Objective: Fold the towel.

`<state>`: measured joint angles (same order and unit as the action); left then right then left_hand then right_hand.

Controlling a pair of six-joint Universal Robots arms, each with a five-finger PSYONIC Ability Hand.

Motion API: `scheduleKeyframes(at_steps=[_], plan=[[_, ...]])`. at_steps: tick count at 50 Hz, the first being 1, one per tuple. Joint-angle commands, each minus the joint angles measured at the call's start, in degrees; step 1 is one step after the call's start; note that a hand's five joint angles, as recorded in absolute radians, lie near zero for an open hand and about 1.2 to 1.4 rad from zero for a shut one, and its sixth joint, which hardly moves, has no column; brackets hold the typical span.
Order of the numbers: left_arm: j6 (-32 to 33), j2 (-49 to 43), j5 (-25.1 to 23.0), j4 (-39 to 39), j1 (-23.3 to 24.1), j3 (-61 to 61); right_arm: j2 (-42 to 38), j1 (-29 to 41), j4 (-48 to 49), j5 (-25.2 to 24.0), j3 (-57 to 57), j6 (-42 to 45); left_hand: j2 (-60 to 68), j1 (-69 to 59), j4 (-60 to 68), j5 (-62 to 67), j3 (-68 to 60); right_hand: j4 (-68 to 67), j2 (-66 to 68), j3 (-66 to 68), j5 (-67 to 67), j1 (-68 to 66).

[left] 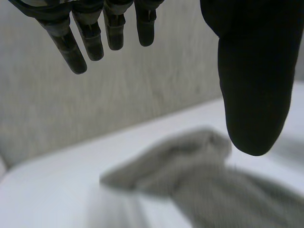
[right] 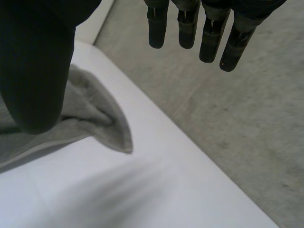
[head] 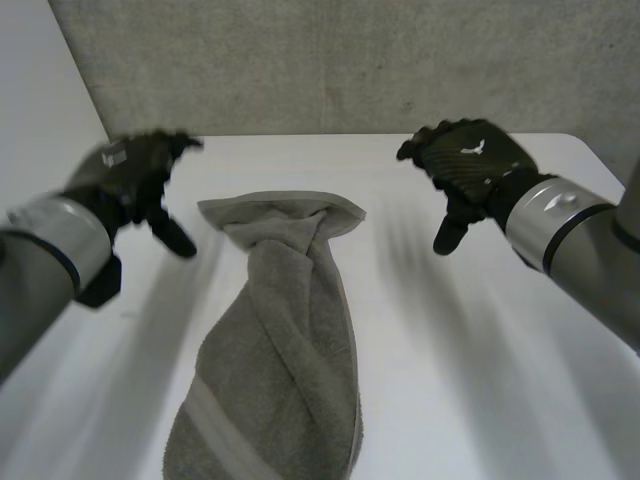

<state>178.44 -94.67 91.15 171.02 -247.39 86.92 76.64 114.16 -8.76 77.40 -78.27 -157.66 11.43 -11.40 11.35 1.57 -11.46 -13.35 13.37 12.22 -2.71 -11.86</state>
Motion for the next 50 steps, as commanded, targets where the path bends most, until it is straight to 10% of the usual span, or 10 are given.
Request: scheduleKeyframes(at_steps=[1, 27, 32, 46, 50], plan=[[-0.46, -4.29, 2.8, 0.02, -0.02, 9.06, -2.46, 0.71, 0.14, -0.24, -0.31, 1.47, 2.83, -2.85, 2.9, 2.68, -2.79, 3.35, -3.37, -2.22, 2.71, 1.86], [-4.06, -16.69, 2.89, 8.54, 0.86, 16.53, -3.42, 0.8, 0.49, -0.15, -1.62, 1.74, 16.79, -16.81, 16.86, 16.64, -16.75, 3.35, -3.37, -2.22, 2.71, 1.86], [-4.15, -17.48, 2.89, 11.35, 2.43, 16.26, -3.77, 0.8, 0.58, 0.11, -1.45, 1.74, 68.28, -68.3, 68.35, 68.13, -68.24, 3.35, -3.37, -2.22, 2.71, 1.86], [-3.27, -3.5, 2.8, 10.74, 7.63, 16.97, -11.95, 3.79, 0.58, -1.11, 9.01, -0.28, 68.57, -68.6, 68.65, 68.43, -68.54, 3.35, -3.37, -2.22, 2.71, 1.86], [-3.27, 1.49, 2.8, 9.25, 9.12, 18.63, -19.74, 6.95, 0.67, -10.04, 16.72, -1.78, 68.57, -68.6, 68.65, 68.43, -68.54, 2.95, -2.96, -1.81, 2.31, 1.45]])
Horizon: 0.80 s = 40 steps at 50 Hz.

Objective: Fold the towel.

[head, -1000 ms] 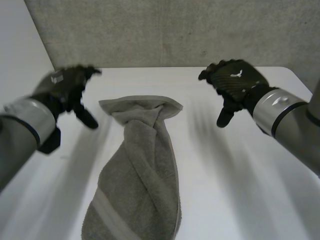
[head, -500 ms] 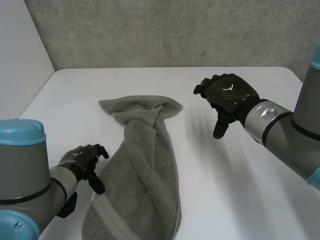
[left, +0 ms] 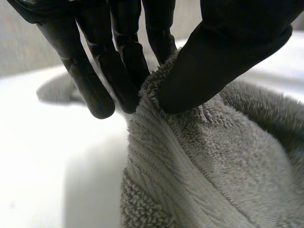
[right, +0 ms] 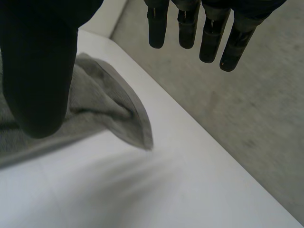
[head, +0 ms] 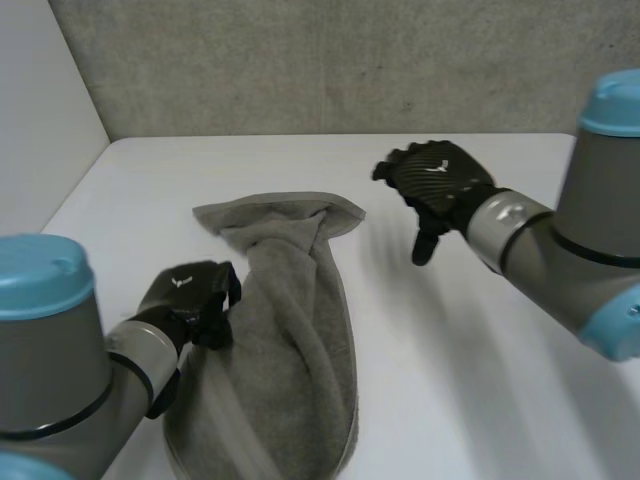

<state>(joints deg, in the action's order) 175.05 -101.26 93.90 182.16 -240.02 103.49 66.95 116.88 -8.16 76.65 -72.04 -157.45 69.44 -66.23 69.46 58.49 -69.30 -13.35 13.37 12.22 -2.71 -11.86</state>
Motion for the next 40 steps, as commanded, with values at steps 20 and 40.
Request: scheduleKeyframes(at_steps=[20, 40], plan=[[0.21, 14.16, 0.32, -3.66, 2.81, 6.9, -32.93, 11.17, -0.36, -15.83, 24.4, 9.26, 10.56, -13.77, 10.54, 11.51, -10.7, -28.94, 28.92, 30.07, -29.57, -30.43], [12.59, 7.41, 0.49, 1.7, -1.77, -10.49, -7.13, 7.94, 8.17, 15.9, 17.51, 10.05, 10.56, -13.77, 10.54, 11.51, -10.7, -66.65, 66.63, 67.78, -67.29, -68.14]])
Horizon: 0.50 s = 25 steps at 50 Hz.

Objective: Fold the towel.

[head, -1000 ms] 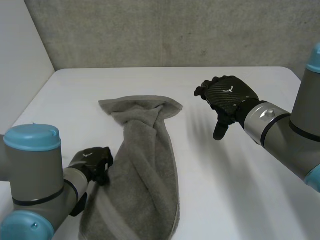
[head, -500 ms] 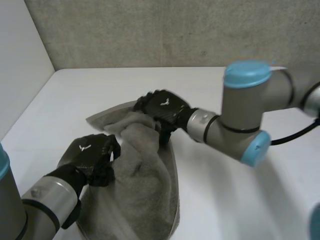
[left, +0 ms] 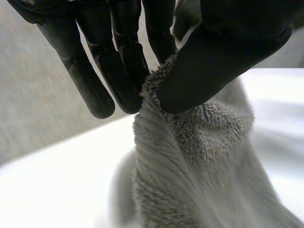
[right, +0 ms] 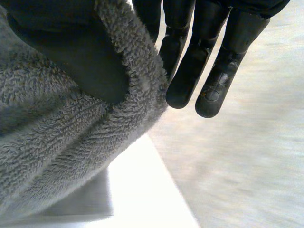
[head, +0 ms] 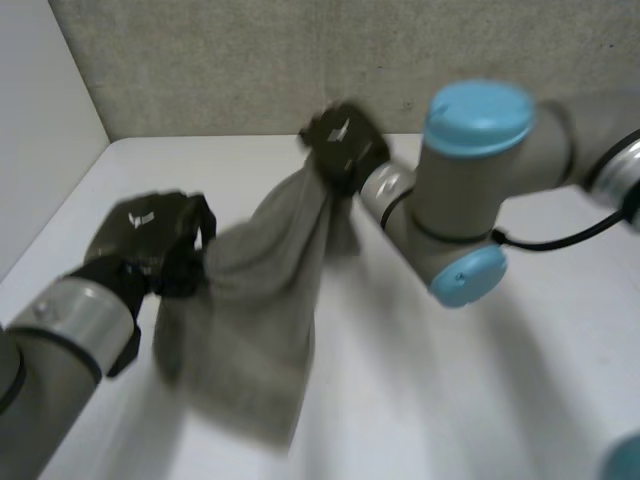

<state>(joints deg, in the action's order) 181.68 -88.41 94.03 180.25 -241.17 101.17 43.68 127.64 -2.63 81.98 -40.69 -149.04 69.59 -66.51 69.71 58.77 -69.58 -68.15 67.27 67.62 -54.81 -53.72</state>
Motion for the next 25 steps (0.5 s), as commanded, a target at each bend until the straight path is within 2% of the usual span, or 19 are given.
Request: scheduleKeyframes(at_steps=[1, 2, 4, 5, 7, 13, 14, 15, 16, 17, 21, 22, 25], plan=[[6.66, -6.76, 0.45, 4.13, -0.61, -9.49, 19.39, -3.53, 1.76, 10.39, -19.2, 4.0, 10.41, -13.49, 10.29, 11.23, -10.42, -11.85, 12.73, 12.38, -15.19, -26.28], [6.67, -6.77, 0.45, 4.14, -0.61, -9.5, 19.42, -3.54, 1.75, 10.39, -19.25, 4.02, 10.41, -13.49, 10.29, 11.23, -10.42, -11.85, 12.73, 12.38, -15.19, -26.28], [6.93, -9.75, 0.54, 4.67, -0.26, -11.34, 23.8, -3.54, -3.41, 10.74, -29.05, 10.23, 10.41, -13.49, 10.29, 11.23, -10.42, -11.85, 12.73, 12.38, -15.19, -26.28], [6.93, -9.76, 0.54, 4.67, -0.26, -11.35, 23.82, -3.54, -3.44, 10.74, -29.09, 10.26, 10.41, -13.49, 10.29, 11.23, -10.42, -11.85, 12.73, 12.38, -15.19, -26.28], [7.19, -12.39, 0.45, 4.67, 0.96, -11.96, 24.87, -3.54, -11.4, 10.66, -36.27, 13.42, 10.41, -13.49, 10.29, 11.23, -10.42, -11.85, 12.73, 12.38, -15.19, -26.28], [7.37, -16.09, 0.37, 4.76, 3.96, -11.17, 25.05, -0.81, -21.63, 9.51, -41.93, 10.88, 10.41, -13.49, 10.29, 11.23, -10.42, -11.85, 12.73, 12.38, -15.19, -26.28], [7.54, -16.96, 0.63, 4.67, 4.48, -10.74, 25.05, 0.15, -24.24, 8.38, -42.01, 9.66, 10.41, -13.49, 10.29, 11.23, -10.42, 2.25, -1.37, -1.72, -1.1, -12.18], [7.89, -17.75, 0.63, 4.58, 4.83, -9.95, 25.05, 0.85, -26.01, 7.24, -41.49, 8.43, 10.41, -13.49, 10.29, 11.23, -10.42, 26.37, -25.49, -25.84, 23.02, 11.94], [7.9, -17.76, 0.63, 4.58, 4.84, -9.94, 25.05, 0.86, -26.03, 7.23, -41.49, 8.42, 10.41, -13.49, 10.29, 11.23, -10.42, 26.61, -25.73, -26.08, 23.26, 12.18], [8.33, -18.11, 0.63, 4.58, 5.1, -8.9, 25.14, 1.03, -26.2, 6.18, -40.44, 7.2, 10.41, -13.49, 10.29, 11.23, -10.42, 39.43, -38.55, -38.91, 36.09, 25.0], [9.48, -18.02, 0.63, 4.58, 5.19, -6.6, 25.23, -0.9, -24.45, 4.15, -36.48, 4.02, 10.41, -13.49, 10.29, 11.23, -10.42, 44.94, -44.07, -44.42, 41.6, 30.52], [10.26, -17.68, 0.63, 4.58, 5.19, -5.64, 25.23, -3.51, -23.4, 3.63, -34.91, 1.85, 10.41, -13.49, 10.29, 11.23, -10.42, 49.61, -48.73, -49.08, 46.26, 35.18], [12.11, -16.89, 0.54, 4.23, 5.27, -3.88, 25.14, -7.56, -21.64, 3.18, -31.75, -2.02, 10.41, -13.49, 10.29, 11.23, -10.42, 51.0, -50.12, -50.47, 47.66, 36.57]])
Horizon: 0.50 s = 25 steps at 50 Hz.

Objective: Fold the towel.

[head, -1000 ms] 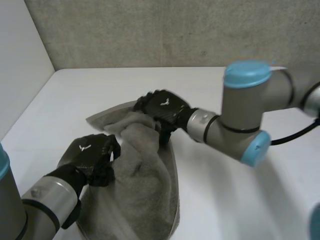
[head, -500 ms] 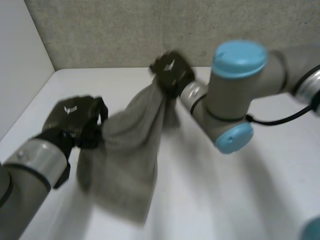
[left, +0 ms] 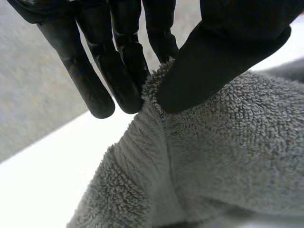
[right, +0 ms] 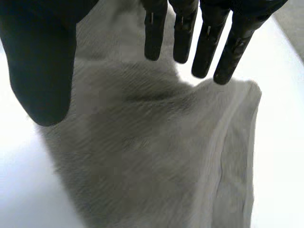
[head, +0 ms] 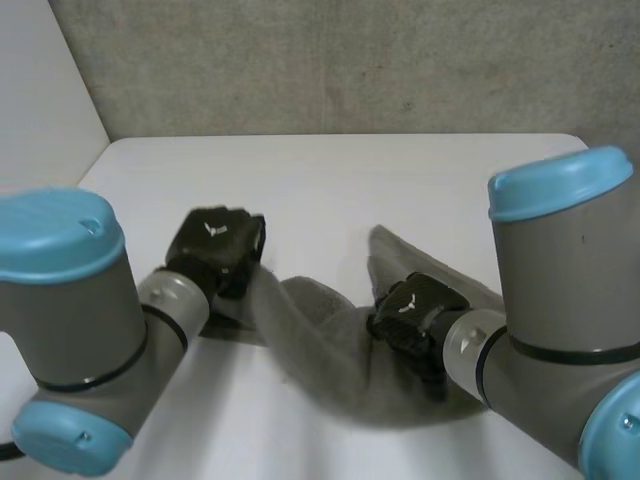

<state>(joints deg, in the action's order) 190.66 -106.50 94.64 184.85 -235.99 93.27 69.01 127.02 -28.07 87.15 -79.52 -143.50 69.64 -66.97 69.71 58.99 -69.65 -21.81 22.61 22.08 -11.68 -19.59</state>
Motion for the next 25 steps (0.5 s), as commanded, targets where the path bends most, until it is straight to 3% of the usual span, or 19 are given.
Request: scheduleKeyframes(at_steps=[1, 13, 18, 25], plan=[[3.83, 2.17, -0.07, -0.45, 0.36, 4.8, -0.63, -8.52, 4.77, -2.25, 8.23, -8.98, 10.36, -13.03, 10.29, 11.01, -10.35, 4.66, -5.47, -4.93, 4.53, 2.44], [7.44, 12.46, 0.02, -0.54, 1.5, 10.61, -10.21, -13.37, 7.86, -8.14, 13.6, -9.96, 10.36, -13.03, 10.29, 11.01, -10.35, 3.49, -4.29, -3.75, 3.35, 1.26], [7.8, 18.34, 0.02, -0.54, 3.25, 11.58, -15.91, -12.85, 7.95, -15.85, 16.23, -8.82, 10.36, -13.03, 10.29, 11.01, -10.35, 3.15, -3.95, -3.42, 3.02, 0.93], [7.8, 20.81, 0.11, -0.63, 5.19, 11.84, -20.48, -11.01, 8.12, -17.46, 18.25, -3.73, 10.36, -13.03, 10.29, 11.01, -10.35, 3.15, -3.95, -3.42, 3.02, 0.93]])
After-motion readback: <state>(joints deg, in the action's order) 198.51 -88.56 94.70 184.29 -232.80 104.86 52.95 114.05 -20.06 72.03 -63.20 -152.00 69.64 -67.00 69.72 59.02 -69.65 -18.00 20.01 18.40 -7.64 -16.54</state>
